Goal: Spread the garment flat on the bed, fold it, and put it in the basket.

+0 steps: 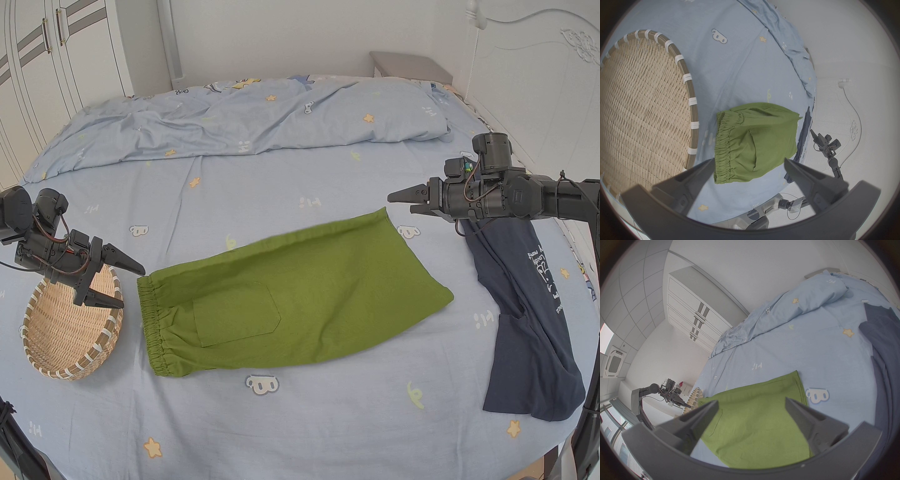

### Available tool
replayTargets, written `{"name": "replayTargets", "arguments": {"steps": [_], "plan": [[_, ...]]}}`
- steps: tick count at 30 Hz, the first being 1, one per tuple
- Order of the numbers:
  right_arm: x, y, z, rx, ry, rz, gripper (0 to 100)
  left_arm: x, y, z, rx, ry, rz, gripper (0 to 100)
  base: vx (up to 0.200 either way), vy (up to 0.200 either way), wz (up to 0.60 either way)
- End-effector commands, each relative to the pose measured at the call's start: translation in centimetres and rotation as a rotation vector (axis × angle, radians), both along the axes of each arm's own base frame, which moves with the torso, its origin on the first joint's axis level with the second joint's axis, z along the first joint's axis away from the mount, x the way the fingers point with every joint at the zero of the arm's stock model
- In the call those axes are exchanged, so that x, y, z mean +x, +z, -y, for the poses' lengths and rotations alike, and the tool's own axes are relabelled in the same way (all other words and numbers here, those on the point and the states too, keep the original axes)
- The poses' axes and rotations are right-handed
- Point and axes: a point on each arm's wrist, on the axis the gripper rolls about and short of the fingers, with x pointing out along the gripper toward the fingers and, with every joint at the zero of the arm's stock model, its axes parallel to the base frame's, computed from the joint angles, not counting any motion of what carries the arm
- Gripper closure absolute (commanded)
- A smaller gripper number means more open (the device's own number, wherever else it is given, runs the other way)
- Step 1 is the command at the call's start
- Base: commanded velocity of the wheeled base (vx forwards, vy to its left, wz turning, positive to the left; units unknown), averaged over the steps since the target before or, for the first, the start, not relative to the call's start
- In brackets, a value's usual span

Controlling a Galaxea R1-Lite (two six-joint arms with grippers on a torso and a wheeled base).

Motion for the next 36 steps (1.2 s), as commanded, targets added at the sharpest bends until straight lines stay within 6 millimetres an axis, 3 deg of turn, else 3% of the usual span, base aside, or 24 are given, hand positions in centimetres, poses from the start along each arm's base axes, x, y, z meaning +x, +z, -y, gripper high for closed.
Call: {"name": "replayTargets", "arguments": {"steps": [1, 7, 11, 14, 15, 16, 24, 31, 36], "plan": [[0.0, -0.5, -0.2, -0.004, 0.006, -0.015, 0, -0.2, 0.2, 0.2, 0.001, -0.004, 0.009, 0, 0.000, 0.000, 0.00], [-0.7, -1.2, -0.1, -0.010, 0.004, -0.055, 0, -0.4, -0.5, 0.8, -0.017, -0.027, -0.013, 0, 0.000, 0.000, 0.00], [-3.6, -0.5, 0.5, -0.014, -0.014, -0.101, 0, -1.2, -3.2, 2.0, -0.007, -0.085, -0.025, 0, 0.000, 0.000, 0.00], [-6.5, -0.5, 1.4, -0.015, -0.029, -0.146, 0, -2.9, -4.6, 2.3, 0.015, -0.109, 0.046, 0, 0.000, 0.000, 0.00], [-6.5, -0.5, 1.4, -0.015, -0.029, -0.146, 0, -2.9, -4.6, 2.3, 0.015, -0.109, 0.046, 0, 0.000, 0.000, 0.00], [-8.1, -1.0, 2.0, -0.017, -0.037, -0.170, 0, -4.1, -5.5, 2.6, 0.029, -0.111, 0.100, 0, 0.000, 0.000, 0.00], [-11.4, -2.2, 3.4, -0.013, -0.062, -0.173, 0, -6.7, -9.2, 3.1, 0.041, -0.102, 0.153, 0, 0.000, 0.000, 0.00], [-12.1, -1.9, 3.4, -0.010, -0.057, -0.167, 0, -7.3, -8.0, 4.1, 0.027, -0.107, 0.181, 0, 0.000, 0.000, 0.00], [-12.1, -2.0, 3.2, -0.012, -0.052, -0.167, 0, -7.2, -8.2, 4.3, 0.027, -0.114, 0.196, 0, 0.000, 0.000, 0.00]]}}
